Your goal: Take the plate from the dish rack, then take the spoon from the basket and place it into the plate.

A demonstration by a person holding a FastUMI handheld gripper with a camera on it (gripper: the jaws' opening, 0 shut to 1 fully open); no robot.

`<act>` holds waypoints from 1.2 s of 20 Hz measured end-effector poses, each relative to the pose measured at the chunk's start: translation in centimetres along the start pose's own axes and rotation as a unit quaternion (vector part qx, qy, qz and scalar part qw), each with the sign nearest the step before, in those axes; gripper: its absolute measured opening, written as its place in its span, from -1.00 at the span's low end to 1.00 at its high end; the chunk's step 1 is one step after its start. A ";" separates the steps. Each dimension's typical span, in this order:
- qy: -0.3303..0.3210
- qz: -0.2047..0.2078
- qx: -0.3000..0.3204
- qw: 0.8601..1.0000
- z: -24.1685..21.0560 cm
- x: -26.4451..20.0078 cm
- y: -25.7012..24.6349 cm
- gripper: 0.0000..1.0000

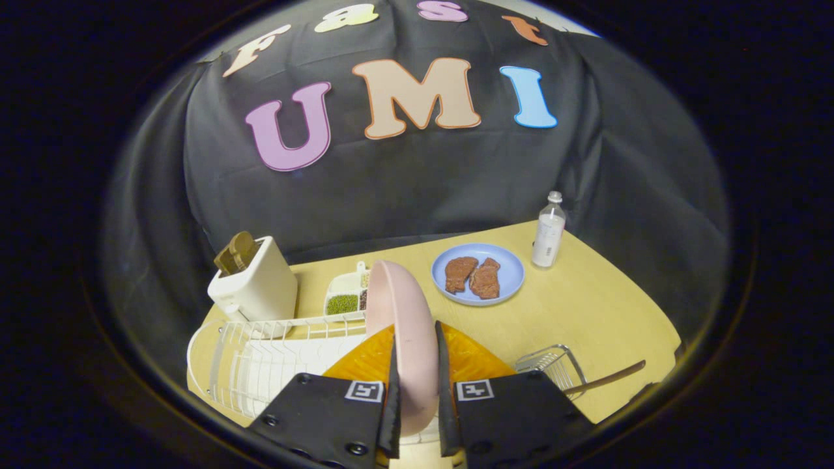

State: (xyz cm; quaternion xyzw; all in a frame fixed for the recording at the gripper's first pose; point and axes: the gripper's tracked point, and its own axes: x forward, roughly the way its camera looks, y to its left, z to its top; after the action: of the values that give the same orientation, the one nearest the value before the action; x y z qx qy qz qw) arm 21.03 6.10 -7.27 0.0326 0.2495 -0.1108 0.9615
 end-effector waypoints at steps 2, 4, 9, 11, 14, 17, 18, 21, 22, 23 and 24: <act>-0.005 -0.004 -0.002 1.000 0.2 0.0 -0.1 -0.47; -0.016 -0.010 -0.004 1.000 0.8 0.0 0.0 -0.47; -0.052 -0.046 -0.027 0.997 2.5 -0.8 -1.0 -0.57; -0.067 -0.043 -0.023 0.997 4.0 -0.9 -1.3 -0.62; -0.055 -0.013 -0.002 0.998 3.8 -2.3 -1.1 -0.62; -0.058 0.012 0.001 0.998 2.7 -5.0 -1.4 -0.63; -0.053 0.027 0.006 0.998 1.8 -6.1 -1.4 -0.63; -0.029 0.061 0.010 0.998 -1.7 -9.3 -1.9 -0.63; -0.022 0.070 0.006 0.997 -3.2 -10.4 -2.2 -0.63; -0.018 0.081 0.014 0.996 -4.1 -11.5 -2.2 -0.63; -0.006 0.092 0.022 0.996 -5.6 -12.6 -2.3 -0.63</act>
State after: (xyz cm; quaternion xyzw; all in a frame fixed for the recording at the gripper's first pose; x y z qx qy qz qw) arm 7.16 7.04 -6.05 0.0755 0.2369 -0.0278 0.9682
